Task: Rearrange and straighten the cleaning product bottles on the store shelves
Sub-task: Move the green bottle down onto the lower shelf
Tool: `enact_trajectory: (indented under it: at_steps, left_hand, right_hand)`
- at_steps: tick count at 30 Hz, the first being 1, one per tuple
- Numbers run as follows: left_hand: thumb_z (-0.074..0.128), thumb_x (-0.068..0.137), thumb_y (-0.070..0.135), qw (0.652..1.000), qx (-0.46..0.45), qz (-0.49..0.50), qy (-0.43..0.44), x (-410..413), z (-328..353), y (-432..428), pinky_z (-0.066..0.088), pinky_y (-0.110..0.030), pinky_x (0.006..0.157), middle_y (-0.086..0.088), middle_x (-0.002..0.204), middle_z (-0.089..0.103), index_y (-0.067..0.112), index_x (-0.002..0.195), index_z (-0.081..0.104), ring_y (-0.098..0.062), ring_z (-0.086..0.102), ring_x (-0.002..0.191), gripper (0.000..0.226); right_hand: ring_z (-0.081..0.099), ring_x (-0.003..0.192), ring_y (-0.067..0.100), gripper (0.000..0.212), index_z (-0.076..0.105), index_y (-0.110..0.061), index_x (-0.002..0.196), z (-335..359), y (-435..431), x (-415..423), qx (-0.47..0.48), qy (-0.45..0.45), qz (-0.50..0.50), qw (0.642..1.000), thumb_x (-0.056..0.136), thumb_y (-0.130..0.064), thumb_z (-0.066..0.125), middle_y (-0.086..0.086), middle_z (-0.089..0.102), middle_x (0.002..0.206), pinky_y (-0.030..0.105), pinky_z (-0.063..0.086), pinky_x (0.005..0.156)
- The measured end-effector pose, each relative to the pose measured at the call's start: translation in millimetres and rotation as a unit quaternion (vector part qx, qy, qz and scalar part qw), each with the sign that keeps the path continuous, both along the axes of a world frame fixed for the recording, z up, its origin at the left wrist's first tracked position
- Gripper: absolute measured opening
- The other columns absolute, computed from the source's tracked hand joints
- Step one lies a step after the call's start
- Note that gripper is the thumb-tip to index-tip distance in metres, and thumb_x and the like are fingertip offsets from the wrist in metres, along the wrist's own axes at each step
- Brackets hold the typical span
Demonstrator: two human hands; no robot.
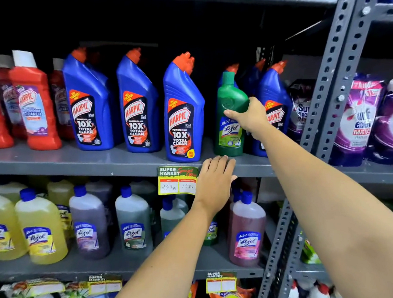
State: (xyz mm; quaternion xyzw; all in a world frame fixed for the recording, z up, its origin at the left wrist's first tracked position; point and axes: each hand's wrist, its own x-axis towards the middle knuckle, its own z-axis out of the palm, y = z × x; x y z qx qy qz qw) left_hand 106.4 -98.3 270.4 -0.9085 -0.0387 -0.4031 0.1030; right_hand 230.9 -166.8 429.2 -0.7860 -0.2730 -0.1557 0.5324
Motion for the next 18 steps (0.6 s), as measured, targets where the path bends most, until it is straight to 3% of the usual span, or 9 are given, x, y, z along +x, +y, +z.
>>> enact_trajectory:
  at_steps: [4, 9, 12, 16, 18]
  left_hand:
    - [0.040, 0.100, 0.032, 1.000, -0.013, 0.009, 0.023, -2.8, 2.1, -1.8, 0.034, -0.040, 0.107, -0.008, 0.137, 0.051, 0.013, 0.136, 0.041, -0.027, 0.046, 0.124, 0.041]
    - [0.039, 0.100, 0.030, 0.998, -0.038, 0.008, 0.041, -6.3, 8.5, -9.8, 0.026, -0.042, 0.114, -0.010, 0.144, 0.045, 0.011, 0.140, 0.037, -0.028, 0.039, 0.132, 0.044]
    - [0.042, 0.097, 0.027, 0.998, -0.057, 0.000, 0.021, -16.9, 2.3, -15.4, 0.017, -0.044, 0.120, -0.009, 0.148, 0.042, 0.009, 0.143, 0.035, -0.027, 0.032, 0.139, 0.050]
    - [0.048, 0.089, 0.014, 0.983, -0.094, -0.142, -0.063, -53.3, -47.3, -14.5, 0.018, -0.045, 0.120, -0.009, 0.139, 0.052, 0.008, 0.128, 0.055, -0.027, 0.038, 0.137, 0.040]
    - [0.051, 0.086, 0.010, 0.977, -0.105, -0.176, -0.063, -76.8, -92.3, -4.5, 0.025, -0.041, 0.117, -0.008, 0.132, 0.056, 0.012, 0.120, 0.059, -0.027, 0.043, 0.130, 0.034]
  right_hand:
    - [0.061, 0.082, 0.018, 0.055, 0.048, -0.016, 0.104, -3.0, -7.0, -5.4, 0.021, -0.019, 0.011, 1.000, 0.070, -0.037, 0.086, -0.003, 0.058, 0.096, 0.016, 0.041, 0.041]
    - [0.058, 0.090, 0.014, 0.061, 0.057, -0.012, 0.113, -11.1, -25.1, -21.8, 0.045, -0.099, -0.015, 0.994, 0.068, -0.040, 0.086, -0.004, 0.060, 0.100, 0.024, 0.045, 0.073]
    - [0.059, 0.091, 0.010, 0.063, 0.061, -0.015, 0.113, -7.3, -44.8, -36.6, 0.079, -0.120, -0.027, 0.989, 0.064, -0.047, 0.084, -0.007, 0.064, 0.102, 0.017, 0.044, 0.073]
    - [0.065, 0.093, 0.008, 0.056, 0.061, -0.021, 0.109, -6.6, -76.2, -64.9, 0.126, -0.125, 0.015, 0.984, 0.064, -0.045, 0.083, -0.011, 0.068, 0.101, 0.022, 0.052, 0.081]
    - [0.067, 0.091, 0.003, 0.051, 0.059, -0.021, 0.109, -16.5, -90.6, -81.8, 0.141, -0.116, 0.055, 0.982, 0.067, -0.037, 0.084, -0.013, 0.068, 0.101, 0.020, 0.053, 0.080]
